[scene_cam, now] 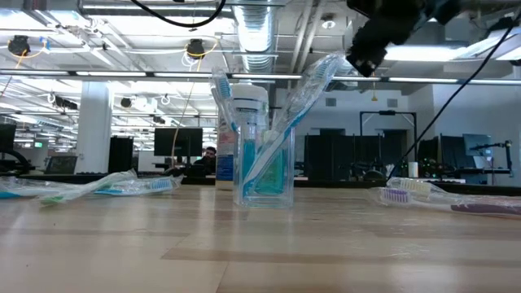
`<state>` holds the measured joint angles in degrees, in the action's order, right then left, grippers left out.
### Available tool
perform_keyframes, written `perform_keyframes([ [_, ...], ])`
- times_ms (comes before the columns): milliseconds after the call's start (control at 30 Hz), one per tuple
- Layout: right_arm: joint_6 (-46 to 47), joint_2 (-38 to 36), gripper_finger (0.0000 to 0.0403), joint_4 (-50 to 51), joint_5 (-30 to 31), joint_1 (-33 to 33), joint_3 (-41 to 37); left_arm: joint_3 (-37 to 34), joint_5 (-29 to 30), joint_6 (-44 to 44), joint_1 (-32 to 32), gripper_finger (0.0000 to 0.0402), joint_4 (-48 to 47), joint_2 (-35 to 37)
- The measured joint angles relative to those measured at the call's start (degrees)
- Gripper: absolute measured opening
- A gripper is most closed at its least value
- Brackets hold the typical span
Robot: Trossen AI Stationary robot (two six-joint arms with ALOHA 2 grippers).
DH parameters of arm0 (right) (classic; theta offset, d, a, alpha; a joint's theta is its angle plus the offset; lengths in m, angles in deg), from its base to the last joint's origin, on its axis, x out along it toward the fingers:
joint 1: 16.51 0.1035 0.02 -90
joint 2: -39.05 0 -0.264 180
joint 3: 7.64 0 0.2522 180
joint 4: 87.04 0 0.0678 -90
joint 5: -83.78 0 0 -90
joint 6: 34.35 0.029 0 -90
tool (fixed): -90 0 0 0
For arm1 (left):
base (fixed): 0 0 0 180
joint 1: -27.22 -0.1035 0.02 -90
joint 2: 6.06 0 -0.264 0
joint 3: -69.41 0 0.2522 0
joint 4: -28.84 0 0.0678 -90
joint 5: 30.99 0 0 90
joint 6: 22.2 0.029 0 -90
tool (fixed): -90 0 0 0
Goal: Pick & Place toothbrushing station
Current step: Put the top orange toothbrush into the Transparent organizer
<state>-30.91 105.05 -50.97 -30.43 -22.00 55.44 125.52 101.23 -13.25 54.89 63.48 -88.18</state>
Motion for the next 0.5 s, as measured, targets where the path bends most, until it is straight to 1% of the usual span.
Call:
perform_keyframes([
  [100, 2.00, -0.57, 0.0133, 4.69, 1.76, 1.34, 0.00, 0.00, 0.01, -0.02, 0.02, 0.0030, 0.00, -0.01],
  [333, 7.58, -0.14, 0.0134, 11.87, 2.15, 5.45, 0.00, 0.00, 0.04, -0.02, 0.02, 0.0030, 0.01, -0.01],
  [500, 11.85, -0.07, 0.0131, 15.59, 5.94, 8.73, 0.00, 0.00, 0.04, 0.00, 0.02, 0.0030, 0.00, -0.01],
])
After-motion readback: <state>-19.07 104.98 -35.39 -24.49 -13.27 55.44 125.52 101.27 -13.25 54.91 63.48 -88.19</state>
